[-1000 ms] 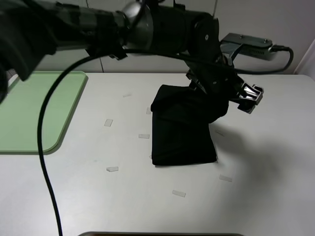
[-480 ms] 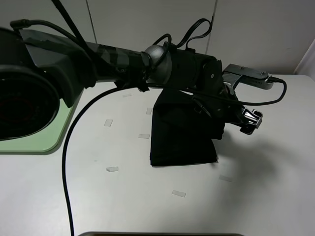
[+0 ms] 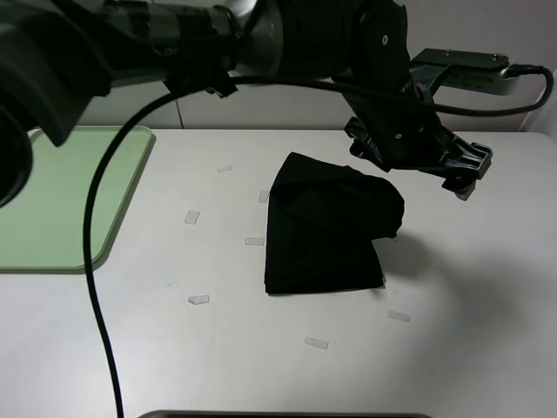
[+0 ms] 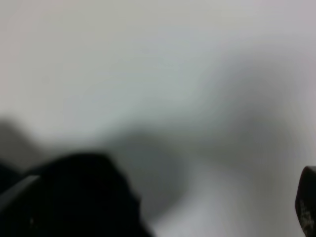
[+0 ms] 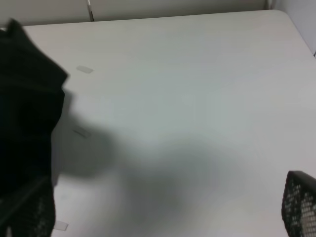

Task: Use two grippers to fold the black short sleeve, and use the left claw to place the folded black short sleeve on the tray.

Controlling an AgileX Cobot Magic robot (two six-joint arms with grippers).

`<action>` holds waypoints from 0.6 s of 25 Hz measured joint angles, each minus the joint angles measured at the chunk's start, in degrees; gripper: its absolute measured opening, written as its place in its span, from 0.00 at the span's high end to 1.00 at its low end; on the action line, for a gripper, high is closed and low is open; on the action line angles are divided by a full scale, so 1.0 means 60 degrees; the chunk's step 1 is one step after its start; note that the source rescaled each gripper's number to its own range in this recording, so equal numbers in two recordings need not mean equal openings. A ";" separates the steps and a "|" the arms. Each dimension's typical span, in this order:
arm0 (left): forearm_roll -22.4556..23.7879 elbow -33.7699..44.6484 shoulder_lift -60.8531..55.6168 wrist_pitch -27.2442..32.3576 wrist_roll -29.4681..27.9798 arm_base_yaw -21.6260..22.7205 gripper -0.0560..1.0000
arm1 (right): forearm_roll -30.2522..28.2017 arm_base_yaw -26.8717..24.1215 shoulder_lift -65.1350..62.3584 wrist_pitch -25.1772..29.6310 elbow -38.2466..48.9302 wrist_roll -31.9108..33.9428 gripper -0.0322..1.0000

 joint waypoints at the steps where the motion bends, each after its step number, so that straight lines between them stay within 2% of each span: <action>1: 0.0035 0.0000 -0.0074 0.0296 0.0000 0.0066 0.00 | 0.0000 0.0000 0.0000 0.0000 0.0000 0.0000 0.00; 9: 0.0455 -0.0048 -0.0309 0.3024 -0.0038 0.0693 0.00 | 0.0000 0.0000 0.0000 0.0000 0.0000 0.0000 0.00; 15: 0.0708 0.0191 -0.0332 0.3761 -0.0038 0.0791 0.00 | 0.0000 0.0000 0.0000 0.0000 0.0000 0.0009 0.00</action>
